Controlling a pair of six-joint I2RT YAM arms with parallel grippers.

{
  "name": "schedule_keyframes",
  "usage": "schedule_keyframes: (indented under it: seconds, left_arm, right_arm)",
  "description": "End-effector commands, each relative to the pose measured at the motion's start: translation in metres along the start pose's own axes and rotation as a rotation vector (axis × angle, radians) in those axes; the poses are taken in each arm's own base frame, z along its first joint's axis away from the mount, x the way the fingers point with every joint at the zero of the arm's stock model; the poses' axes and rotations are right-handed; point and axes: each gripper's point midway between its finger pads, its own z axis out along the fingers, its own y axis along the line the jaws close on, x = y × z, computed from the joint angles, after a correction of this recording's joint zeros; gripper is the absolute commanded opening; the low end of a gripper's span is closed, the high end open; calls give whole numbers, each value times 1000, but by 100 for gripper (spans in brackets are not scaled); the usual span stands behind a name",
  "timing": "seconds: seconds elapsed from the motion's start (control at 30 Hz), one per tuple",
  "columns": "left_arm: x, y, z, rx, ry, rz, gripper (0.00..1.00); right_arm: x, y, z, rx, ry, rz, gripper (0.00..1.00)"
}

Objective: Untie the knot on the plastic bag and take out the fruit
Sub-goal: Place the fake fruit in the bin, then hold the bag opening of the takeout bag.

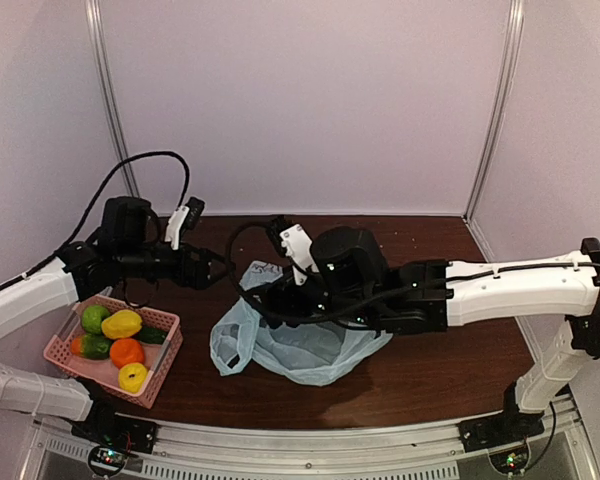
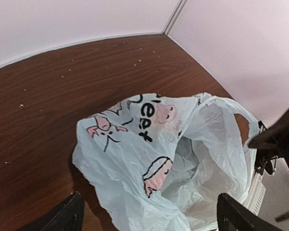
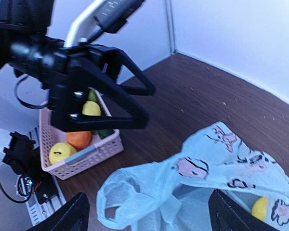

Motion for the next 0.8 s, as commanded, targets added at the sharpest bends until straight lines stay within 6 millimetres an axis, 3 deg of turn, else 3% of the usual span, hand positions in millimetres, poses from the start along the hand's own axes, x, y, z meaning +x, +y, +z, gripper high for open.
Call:
schedule_keyframes:
  seconds: [0.0,0.13,0.43,0.6,0.77]
  left_arm:
    - [18,-28,31,89,75,7,97]
    - [27,-41,57,76,131,90,97]
    - [10,-44,101,-48,155,304,97]
    - [22,-41,128,-46,230,323,97]
    - [21,-39,142,-46,247,332,97]
  right_arm:
    - [37,-52,-6,127,79,124,86]
    - [47,-66,-12,150,79,204,87]
    - [72,-85,-16,216,97,281,86]
    - [76,-94,-22,247,91,288,87]
    - [78,-99,-26,266,94,273,87]
